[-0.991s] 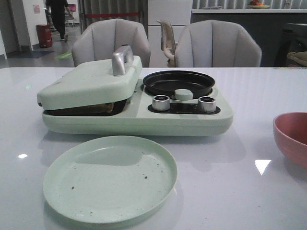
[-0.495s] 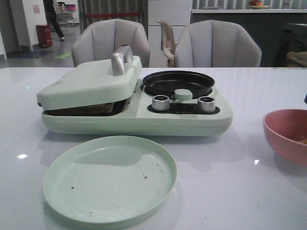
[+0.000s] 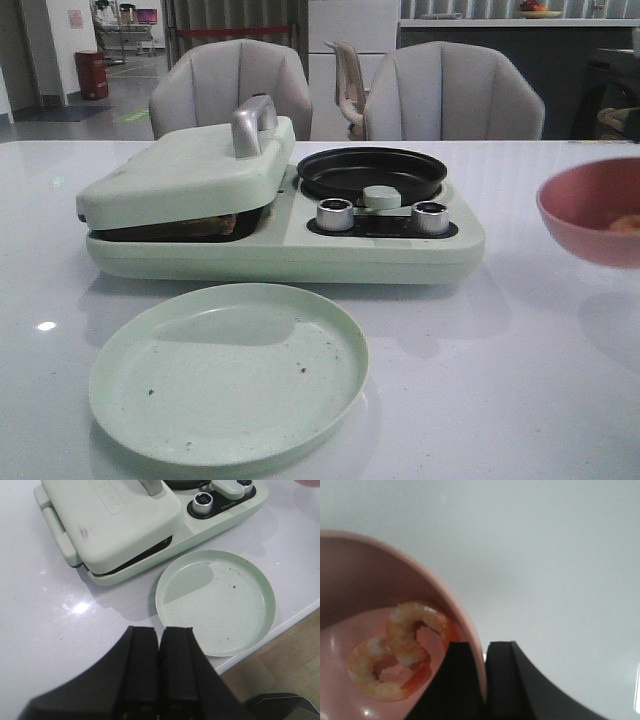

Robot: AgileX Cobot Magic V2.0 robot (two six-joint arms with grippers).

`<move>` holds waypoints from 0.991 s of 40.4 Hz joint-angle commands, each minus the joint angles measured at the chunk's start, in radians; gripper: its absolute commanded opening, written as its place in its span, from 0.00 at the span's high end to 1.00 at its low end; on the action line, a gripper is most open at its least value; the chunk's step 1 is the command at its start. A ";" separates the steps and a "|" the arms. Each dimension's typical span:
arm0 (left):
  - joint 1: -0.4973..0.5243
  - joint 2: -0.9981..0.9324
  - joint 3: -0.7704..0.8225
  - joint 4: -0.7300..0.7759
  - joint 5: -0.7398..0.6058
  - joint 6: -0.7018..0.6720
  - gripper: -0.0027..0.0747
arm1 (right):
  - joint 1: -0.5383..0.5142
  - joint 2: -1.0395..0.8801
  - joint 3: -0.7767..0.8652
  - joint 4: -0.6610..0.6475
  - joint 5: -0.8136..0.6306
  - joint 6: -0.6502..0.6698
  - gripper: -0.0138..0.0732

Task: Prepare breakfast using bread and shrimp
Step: 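Grasp the pink bowl rim with the right gripper and lift it, then tilt the pink bowl over the black pan to pour the shrimp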

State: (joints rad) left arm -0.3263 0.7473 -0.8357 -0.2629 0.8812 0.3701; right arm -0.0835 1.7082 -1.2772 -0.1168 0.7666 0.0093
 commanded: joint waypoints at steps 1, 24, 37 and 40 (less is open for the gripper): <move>-0.008 -0.001 -0.029 -0.018 -0.072 -0.012 0.84 | 0.059 -0.048 -0.154 -0.047 0.015 -0.009 0.80; -0.008 -0.001 -0.029 -0.018 -0.072 -0.012 0.84 | 0.588 0.102 -0.552 -1.069 0.235 0.341 0.79; -0.008 -0.001 -0.029 -0.018 -0.072 -0.012 0.84 | 0.713 0.280 -0.587 -1.633 0.359 0.506 0.79; -0.008 -0.001 -0.029 -0.018 -0.072 -0.012 0.84 | 0.744 0.306 -0.593 -1.682 0.392 0.499 0.79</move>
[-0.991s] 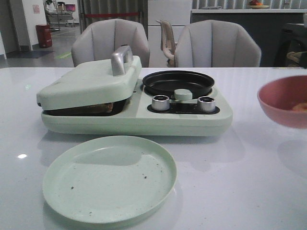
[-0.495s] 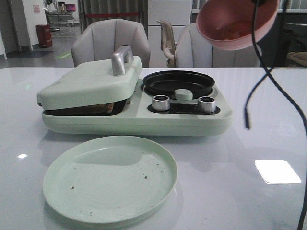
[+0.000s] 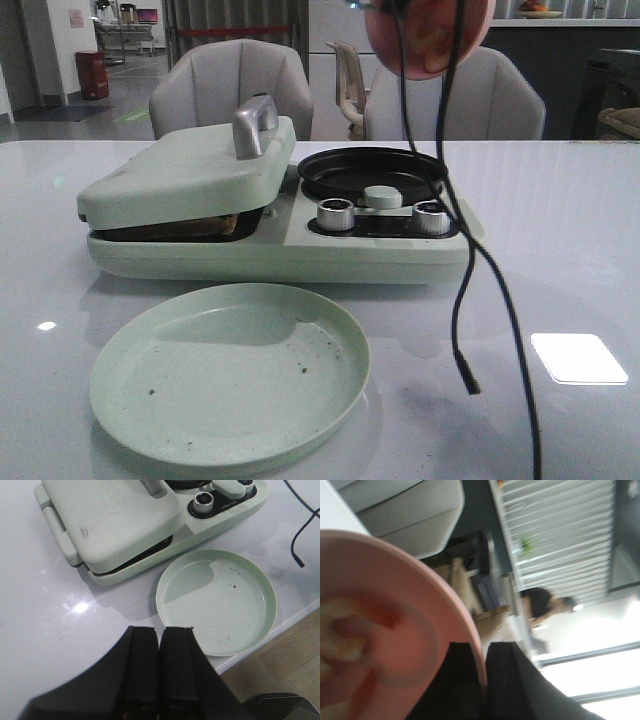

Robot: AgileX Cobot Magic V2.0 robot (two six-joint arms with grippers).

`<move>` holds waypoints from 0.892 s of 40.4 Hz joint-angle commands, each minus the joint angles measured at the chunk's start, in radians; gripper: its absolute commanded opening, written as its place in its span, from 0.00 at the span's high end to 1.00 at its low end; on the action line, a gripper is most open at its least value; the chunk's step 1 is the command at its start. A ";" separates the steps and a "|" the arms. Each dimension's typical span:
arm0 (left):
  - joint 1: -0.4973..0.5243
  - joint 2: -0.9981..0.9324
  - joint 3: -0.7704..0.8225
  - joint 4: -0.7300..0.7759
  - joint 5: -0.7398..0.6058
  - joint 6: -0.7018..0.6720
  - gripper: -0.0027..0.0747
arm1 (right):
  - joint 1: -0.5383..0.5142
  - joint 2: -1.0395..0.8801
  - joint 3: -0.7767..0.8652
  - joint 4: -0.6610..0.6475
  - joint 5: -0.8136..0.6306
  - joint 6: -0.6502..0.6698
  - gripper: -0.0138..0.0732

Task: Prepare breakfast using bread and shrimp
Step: 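Tilt the pink bowl over the black pan to pour the shrimp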

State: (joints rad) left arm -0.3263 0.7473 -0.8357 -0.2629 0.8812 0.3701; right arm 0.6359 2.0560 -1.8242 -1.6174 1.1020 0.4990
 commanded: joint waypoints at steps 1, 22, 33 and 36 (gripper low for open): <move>-0.008 -0.001 -0.029 -0.018 -0.072 -0.012 0.84 | 0.030 -0.038 -0.047 -0.182 0.048 0.010 0.79; -0.008 -0.001 -0.029 -0.018 -0.072 -0.012 0.84 | 0.036 -0.027 -0.153 -0.182 0.000 0.002 0.79; -0.008 -0.001 -0.029 -0.018 -0.072 -0.012 0.84 | 0.034 -0.034 -0.154 -0.129 0.140 0.019 0.79; -0.008 -0.001 -0.029 -0.018 -0.072 -0.012 0.84 | 0.031 -0.049 -0.154 -0.008 0.206 0.019 0.79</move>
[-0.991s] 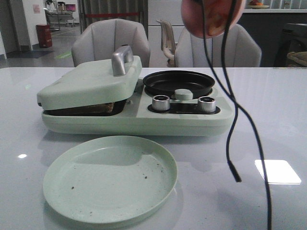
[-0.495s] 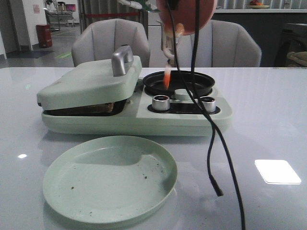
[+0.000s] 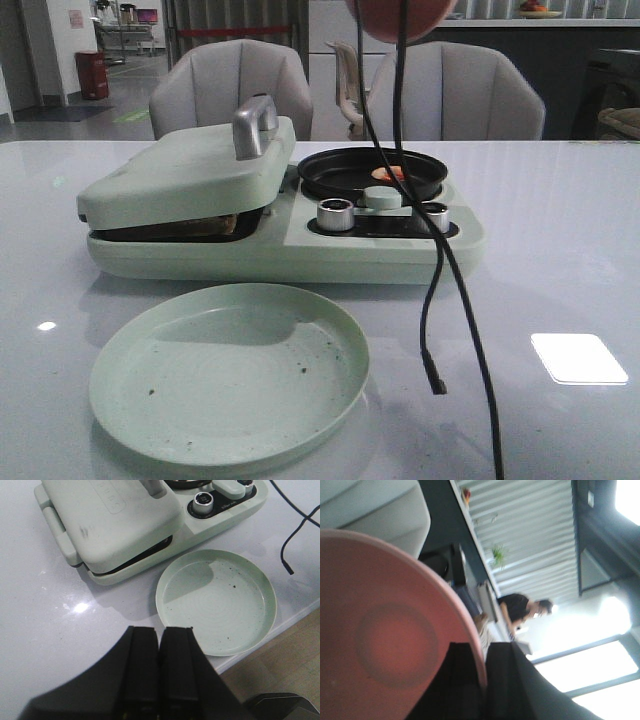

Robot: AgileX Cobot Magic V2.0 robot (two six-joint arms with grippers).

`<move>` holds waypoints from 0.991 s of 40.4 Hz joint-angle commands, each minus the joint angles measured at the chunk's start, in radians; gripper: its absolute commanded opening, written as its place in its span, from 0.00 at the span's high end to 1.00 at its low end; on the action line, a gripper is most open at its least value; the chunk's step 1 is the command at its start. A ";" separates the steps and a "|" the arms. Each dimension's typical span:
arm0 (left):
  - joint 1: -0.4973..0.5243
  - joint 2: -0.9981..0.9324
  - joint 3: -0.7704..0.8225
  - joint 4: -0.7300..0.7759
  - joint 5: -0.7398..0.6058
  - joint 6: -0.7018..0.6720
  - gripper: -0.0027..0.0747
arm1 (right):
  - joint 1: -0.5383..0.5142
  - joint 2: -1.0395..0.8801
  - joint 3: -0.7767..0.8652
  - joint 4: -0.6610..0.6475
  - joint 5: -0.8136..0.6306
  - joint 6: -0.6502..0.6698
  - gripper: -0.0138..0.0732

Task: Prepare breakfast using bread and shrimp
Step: 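Tilt the pink bowl over the black pan to pour the shrimp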

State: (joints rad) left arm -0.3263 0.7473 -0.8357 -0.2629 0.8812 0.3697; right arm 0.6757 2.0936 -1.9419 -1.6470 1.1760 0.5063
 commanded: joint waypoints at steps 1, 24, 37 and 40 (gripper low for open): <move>-0.008 -0.001 -0.029 -0.018 -0.072 -0.012 0.84 | -0.010 -0.094 -0.037 0.070 0.143 0.011 0.79; -0.008 -0.001 -0.029 -0.018 -0.074 -0.012 0.84 | -0.254 -0.582 0.630 0.885 -0.135 0.012 0.79; -0.008 -0.001 -0.029 -0.018 -0.074 -0.012 0.84 | -0.589 -0.781 1.017 1.235 -0.527 -0.010 0.79; -0.008 -0.001 -0.029 -0.018 -0.074 -0.012 0.84 | -0.635 -0.781 1.071 1.287 -0.601 -0.010 0.79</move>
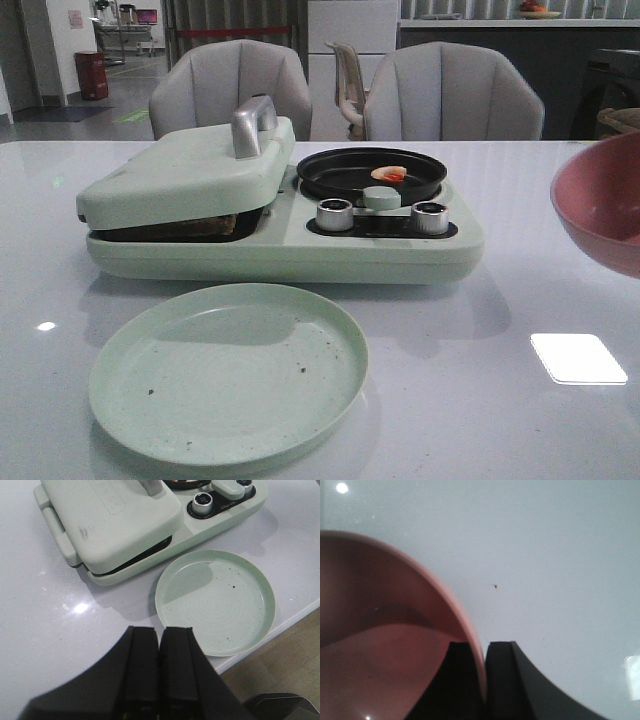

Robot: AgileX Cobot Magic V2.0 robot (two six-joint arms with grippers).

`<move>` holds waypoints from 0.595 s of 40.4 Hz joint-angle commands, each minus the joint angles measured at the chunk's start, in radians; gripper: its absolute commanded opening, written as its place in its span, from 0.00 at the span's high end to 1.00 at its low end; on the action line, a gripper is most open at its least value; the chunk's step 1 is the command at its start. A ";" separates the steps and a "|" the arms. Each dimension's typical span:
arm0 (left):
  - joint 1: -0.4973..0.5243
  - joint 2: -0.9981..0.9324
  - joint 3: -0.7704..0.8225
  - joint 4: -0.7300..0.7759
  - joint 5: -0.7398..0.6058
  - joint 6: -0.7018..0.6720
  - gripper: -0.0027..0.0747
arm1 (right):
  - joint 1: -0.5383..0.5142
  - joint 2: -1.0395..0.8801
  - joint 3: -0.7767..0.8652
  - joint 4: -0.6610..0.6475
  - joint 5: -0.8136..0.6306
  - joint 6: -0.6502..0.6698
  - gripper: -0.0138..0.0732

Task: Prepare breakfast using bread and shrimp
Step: 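Tilt the pink bowl over the black pan to pour the shrimp, then set the empty pink bowl back on the table and release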

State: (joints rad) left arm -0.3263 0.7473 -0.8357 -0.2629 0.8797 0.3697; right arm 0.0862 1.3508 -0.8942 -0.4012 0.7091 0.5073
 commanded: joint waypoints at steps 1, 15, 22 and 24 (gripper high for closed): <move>-0.008 -0.001 -0.029 -0.018 -0.072 -0.012 0.84 | -0.060 -0.037 0.044 0.053 -0.157 -0.011 0.79; -0.008 -0.001 -0.029 -0.018 -0.072 -0.012 0.84 | -0.085 0.004 0.126 0.102 -0.265 -0.011 0.79; -0.008 -0.001 -0.029 -0.018 -0.072 -0.012 0.84 | -0.085 0.063 0.126 0.102 -0.231 -0.011 0.79; -0.008 -0.001 -0.029 -0.018 -0.072 -0.012 0.84 | -0.085 0.073 0.126 0.107 -0.227 -0.010 0.79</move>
State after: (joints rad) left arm -0.3263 0.7473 -0.8357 -0.2629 0.8797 0.3697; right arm 0.0068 1.4351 -0.7446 -0.2919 0.5021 0.5055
